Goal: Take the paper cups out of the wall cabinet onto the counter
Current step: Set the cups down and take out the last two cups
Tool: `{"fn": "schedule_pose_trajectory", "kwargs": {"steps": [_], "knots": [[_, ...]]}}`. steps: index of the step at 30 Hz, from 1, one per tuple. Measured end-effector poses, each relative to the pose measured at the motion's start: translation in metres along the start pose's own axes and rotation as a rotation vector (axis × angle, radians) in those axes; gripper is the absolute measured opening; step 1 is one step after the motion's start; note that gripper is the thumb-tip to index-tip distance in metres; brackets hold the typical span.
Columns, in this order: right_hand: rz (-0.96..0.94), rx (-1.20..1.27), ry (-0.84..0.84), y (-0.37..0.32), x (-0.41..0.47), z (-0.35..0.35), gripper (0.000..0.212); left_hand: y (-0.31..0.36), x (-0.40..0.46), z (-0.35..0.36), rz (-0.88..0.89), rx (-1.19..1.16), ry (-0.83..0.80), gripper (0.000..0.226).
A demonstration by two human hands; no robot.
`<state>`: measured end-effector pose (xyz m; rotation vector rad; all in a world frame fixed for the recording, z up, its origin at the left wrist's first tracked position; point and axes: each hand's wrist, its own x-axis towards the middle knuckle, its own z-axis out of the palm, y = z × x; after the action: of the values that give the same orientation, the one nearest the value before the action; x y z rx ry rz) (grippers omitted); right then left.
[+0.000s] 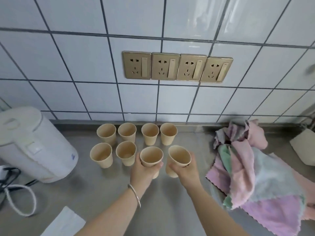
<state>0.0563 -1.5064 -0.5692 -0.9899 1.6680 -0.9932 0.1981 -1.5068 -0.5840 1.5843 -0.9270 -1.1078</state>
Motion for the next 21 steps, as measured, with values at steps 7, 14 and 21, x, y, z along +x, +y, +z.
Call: {"fn": "schedule_pose_trajectory", "kwargs": {"steps": [7, 14, 21], "knots": [[-0.003, -0.136, -0.038, 0.009, 0.039, 0.02, 0.058, -0.032, 0.039, 0.018, 0.081, 0.019, 0.062, 0.071], [-0.005, -0.174, 0.015, 0.013, 0.058, 0.027, 0.059, -0.038, 0.052, 0.029, 0.1, -0.014, 0.124, 0.067], [0.008, -0.202, 0.075, 0.022, 0.058, 0.027, 0.057, -0.041, 0.053, 0.031, 0.04, -0.009, 0.155, 0.066]]}}
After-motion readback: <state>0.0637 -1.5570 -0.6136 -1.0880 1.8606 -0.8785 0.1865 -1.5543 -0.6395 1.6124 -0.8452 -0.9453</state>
